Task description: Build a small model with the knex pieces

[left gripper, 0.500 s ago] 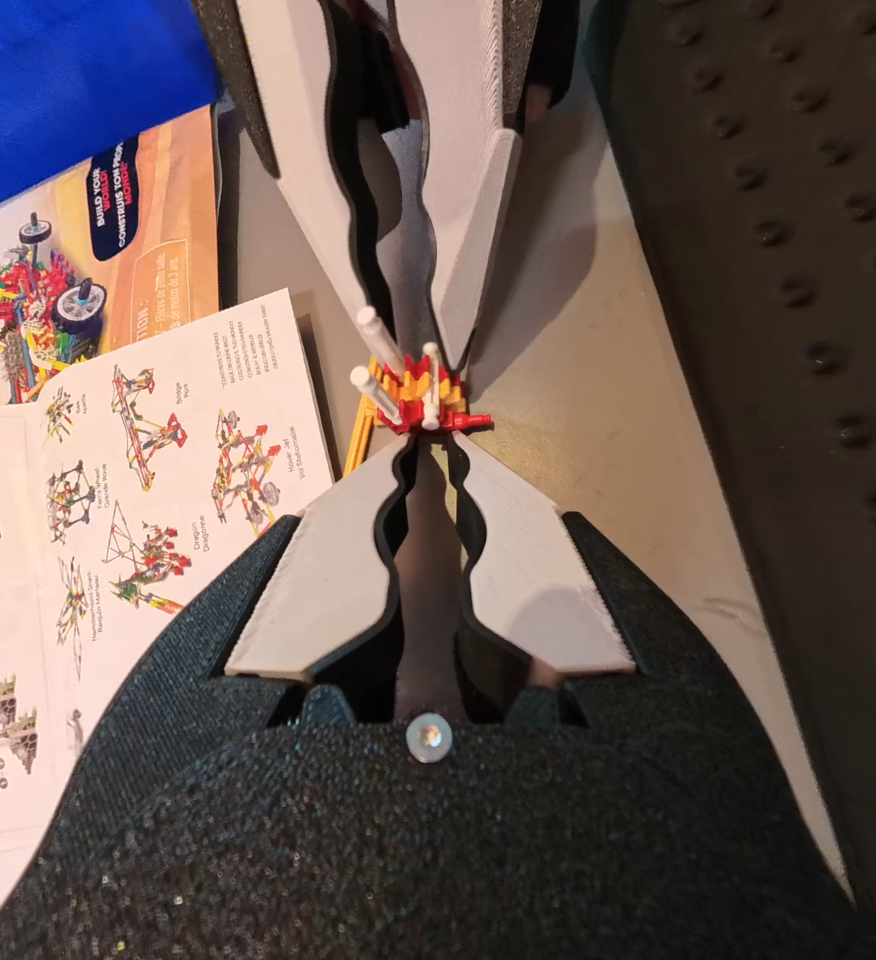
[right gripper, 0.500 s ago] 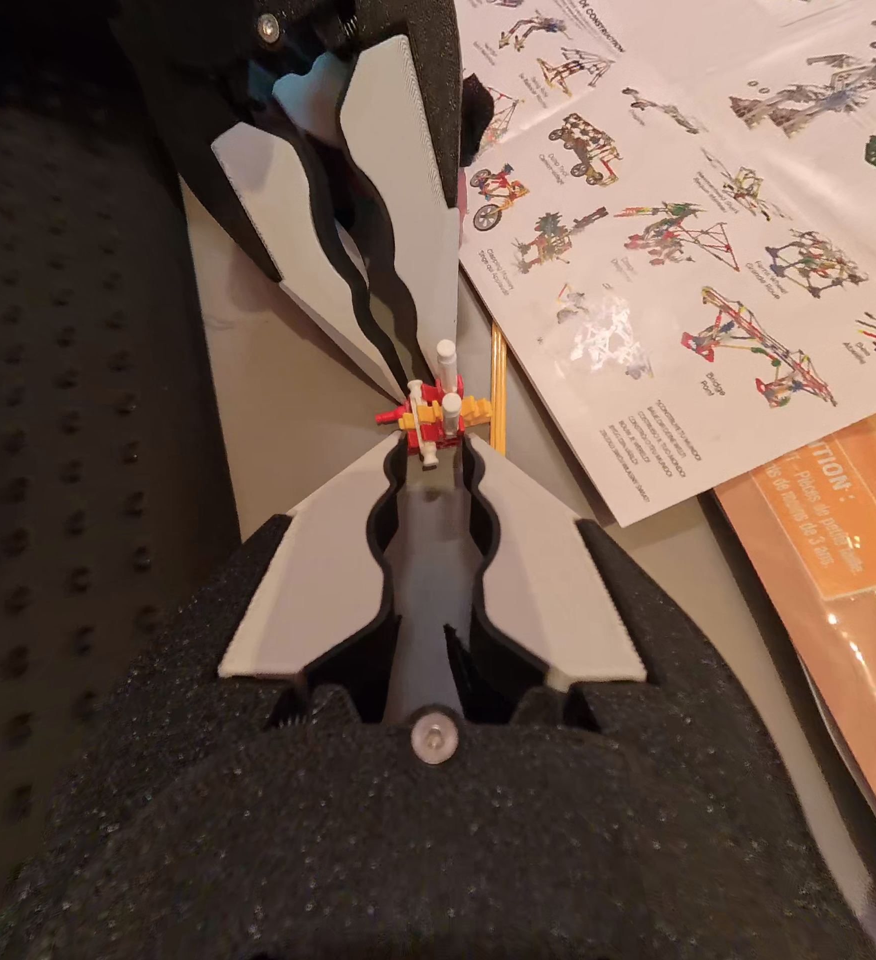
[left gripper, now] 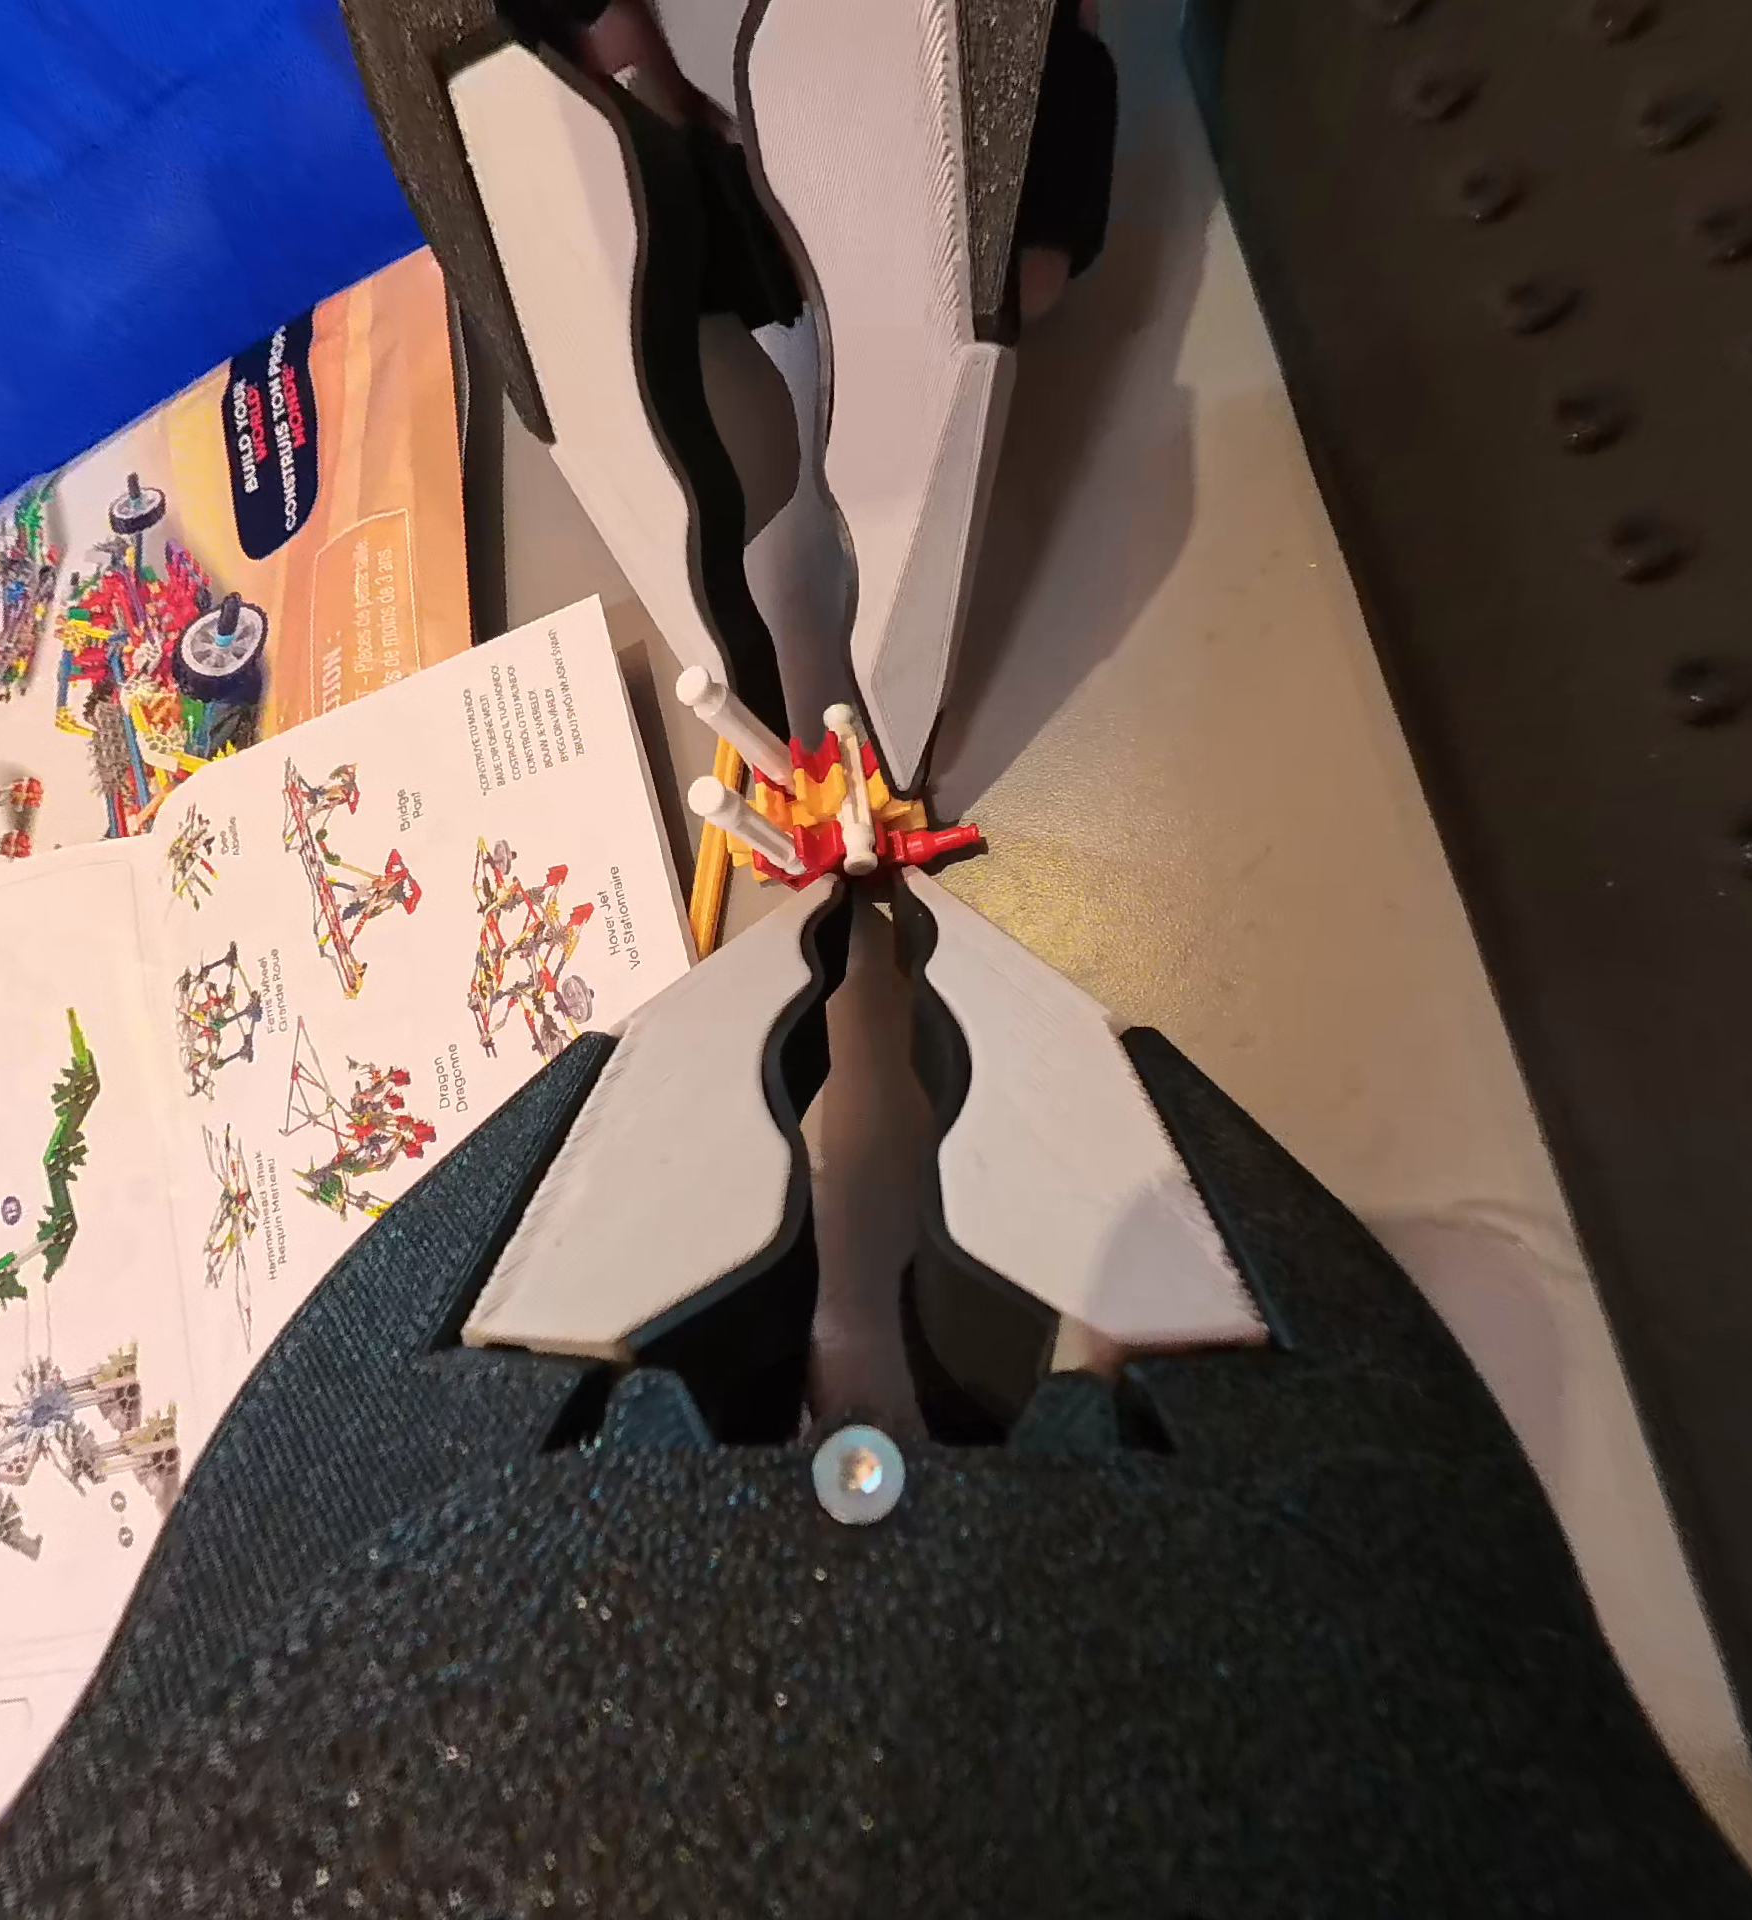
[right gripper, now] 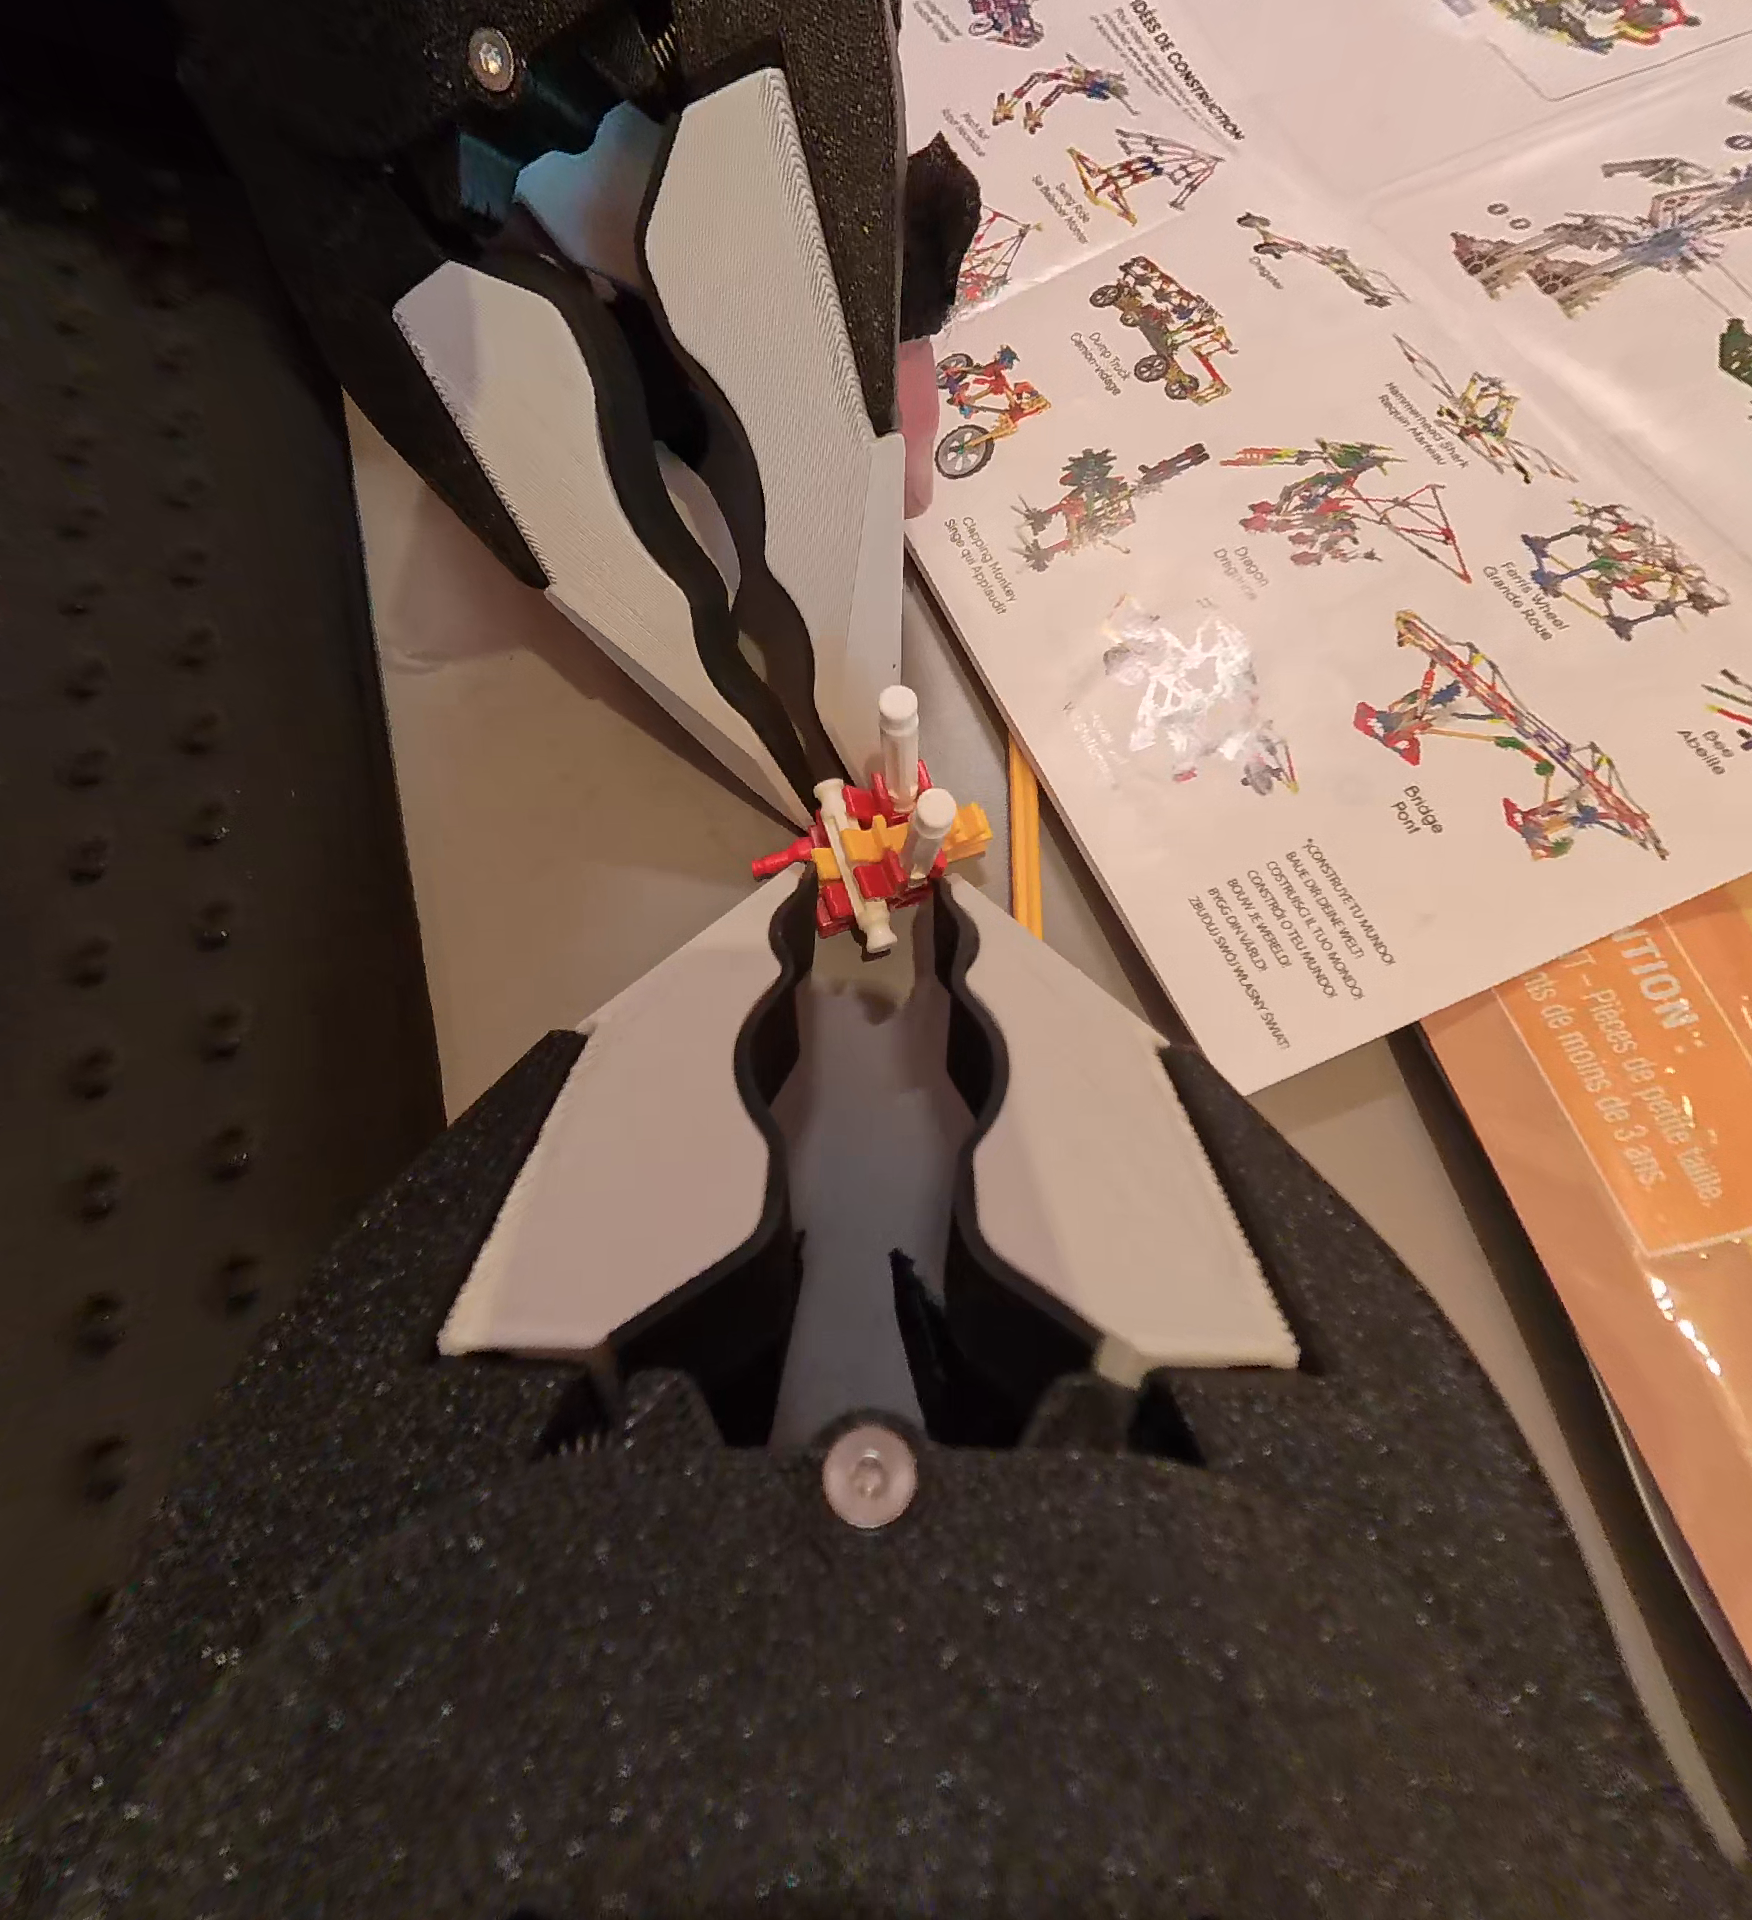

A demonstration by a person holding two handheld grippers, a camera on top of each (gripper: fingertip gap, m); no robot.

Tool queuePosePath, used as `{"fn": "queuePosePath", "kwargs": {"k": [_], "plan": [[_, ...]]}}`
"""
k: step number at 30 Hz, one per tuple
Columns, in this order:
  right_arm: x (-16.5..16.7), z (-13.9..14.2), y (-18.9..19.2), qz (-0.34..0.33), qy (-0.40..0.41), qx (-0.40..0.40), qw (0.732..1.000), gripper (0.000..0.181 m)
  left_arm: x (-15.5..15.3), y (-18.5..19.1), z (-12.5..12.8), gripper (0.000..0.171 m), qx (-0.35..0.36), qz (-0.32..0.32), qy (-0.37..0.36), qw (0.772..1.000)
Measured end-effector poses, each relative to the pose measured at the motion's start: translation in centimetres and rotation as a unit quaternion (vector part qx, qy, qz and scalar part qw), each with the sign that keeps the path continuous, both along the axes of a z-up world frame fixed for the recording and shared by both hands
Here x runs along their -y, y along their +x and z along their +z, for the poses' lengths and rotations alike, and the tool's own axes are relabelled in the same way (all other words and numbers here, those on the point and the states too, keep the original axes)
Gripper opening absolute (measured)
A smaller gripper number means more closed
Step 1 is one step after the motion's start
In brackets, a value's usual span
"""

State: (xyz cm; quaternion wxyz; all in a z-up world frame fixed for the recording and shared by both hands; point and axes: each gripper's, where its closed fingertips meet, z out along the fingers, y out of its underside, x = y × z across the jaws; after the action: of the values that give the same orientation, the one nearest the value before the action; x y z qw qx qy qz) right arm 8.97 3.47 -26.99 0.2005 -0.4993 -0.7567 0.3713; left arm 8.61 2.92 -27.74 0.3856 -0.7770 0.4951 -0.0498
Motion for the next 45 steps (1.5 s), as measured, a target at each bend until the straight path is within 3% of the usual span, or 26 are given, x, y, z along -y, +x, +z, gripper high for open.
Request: {"fn": "queuePosePath", "kwargs": {"k": [27, 40, 45], "plan": [[0.1, -0.1, -0.1, 0.005, -0.017, 0.011, 1.0, 0.021, -0.3, -0.1, 0.1, 0.0, -0.032, -0.003, -0.001, 0.999], [0.3, 0.2, -0.4, -0.013, 0.003, -0.005, 1.0, 0.022, 0.4, -0.5, -0.2, 0.001, -0.025, 0.027, 0.019, 0.999], [0.4, 0.0, -0.2, -0.012, -0.004, 0.002, 1.0, 0.021, 0.6, -1.0, 0.5, 0.026, -0.01, 0.051, 0.02, 0.998]]}}
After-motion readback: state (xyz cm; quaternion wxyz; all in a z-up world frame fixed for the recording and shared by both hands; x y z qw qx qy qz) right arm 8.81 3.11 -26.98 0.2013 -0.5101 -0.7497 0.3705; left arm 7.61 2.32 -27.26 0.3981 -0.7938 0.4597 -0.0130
